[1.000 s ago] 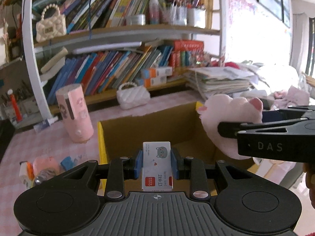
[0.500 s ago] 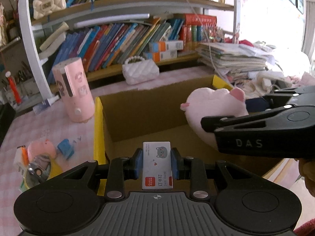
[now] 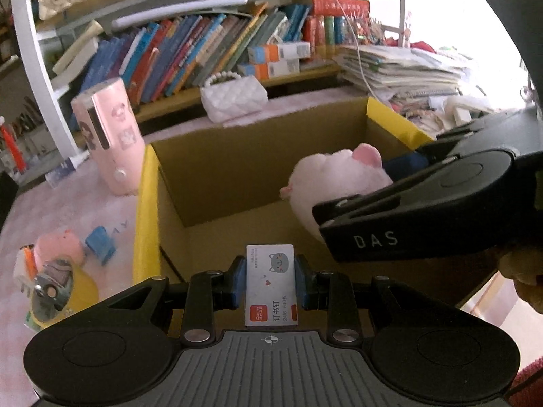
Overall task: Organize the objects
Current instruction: 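Lower the plush into the box and open the right tool while the left tool releases the card, then withdraw both open tools from the yellow box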
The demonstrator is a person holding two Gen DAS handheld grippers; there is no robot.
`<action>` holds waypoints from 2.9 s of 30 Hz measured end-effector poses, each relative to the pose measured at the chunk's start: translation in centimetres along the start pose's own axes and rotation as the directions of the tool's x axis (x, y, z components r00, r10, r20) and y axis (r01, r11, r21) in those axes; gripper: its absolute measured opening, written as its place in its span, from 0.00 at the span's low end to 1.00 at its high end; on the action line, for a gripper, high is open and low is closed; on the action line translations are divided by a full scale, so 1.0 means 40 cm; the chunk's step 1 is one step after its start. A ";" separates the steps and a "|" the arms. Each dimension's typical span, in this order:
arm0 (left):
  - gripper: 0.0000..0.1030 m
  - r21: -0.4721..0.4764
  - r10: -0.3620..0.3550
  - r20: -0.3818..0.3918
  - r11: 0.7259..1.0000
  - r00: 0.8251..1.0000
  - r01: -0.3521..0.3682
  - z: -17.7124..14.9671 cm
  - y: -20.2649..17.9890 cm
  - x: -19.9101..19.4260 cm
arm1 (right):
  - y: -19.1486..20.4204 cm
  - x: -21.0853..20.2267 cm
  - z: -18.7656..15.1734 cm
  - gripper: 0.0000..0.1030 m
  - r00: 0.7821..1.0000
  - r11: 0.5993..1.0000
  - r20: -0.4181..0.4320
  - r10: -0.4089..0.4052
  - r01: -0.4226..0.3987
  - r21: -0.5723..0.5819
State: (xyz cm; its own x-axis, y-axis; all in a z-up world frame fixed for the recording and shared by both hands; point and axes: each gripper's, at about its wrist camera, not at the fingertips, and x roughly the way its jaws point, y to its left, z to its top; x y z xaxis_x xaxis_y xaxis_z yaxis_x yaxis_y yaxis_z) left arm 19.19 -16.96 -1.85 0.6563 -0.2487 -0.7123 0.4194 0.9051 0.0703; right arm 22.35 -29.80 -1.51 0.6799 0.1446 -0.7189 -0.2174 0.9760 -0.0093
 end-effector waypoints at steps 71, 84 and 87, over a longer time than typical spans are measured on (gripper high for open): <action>0.74 -0.172 0.066 0.118 0.984 0.991 -0.045 -0.338 0.177 -0.399 | 0.341 -0.336 -0.317 0.74 0.946 0.915 0.106 -0.305 0.261 0.309; 0.74 -0.208 0.100 0.087 0.975 0.991 -0.080 -0.435 0.240 -0.469 | 0.478 -0.351 -0.369 0.79 0.974 0.941 0.072 -0.215 0.187 0.281; 0.75 -0.227 0.114 0.086 0.970 0.990 -0.092 -0.451 0.260 -0.482 | 0.507 -0.350 -0.367 0.80 0.978 0.949 0.074 -0.196 0.170 0.266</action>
State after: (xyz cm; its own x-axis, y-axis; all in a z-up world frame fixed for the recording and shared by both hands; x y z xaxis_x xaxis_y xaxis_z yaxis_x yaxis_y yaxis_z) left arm -0.42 3.48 0.02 0.7515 -0.1731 -0.6367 0.2042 0.9786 -0.0250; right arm -1.87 -14.44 -1.84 0.7594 -0.0378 -0.6495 0.0957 0.9939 0.0540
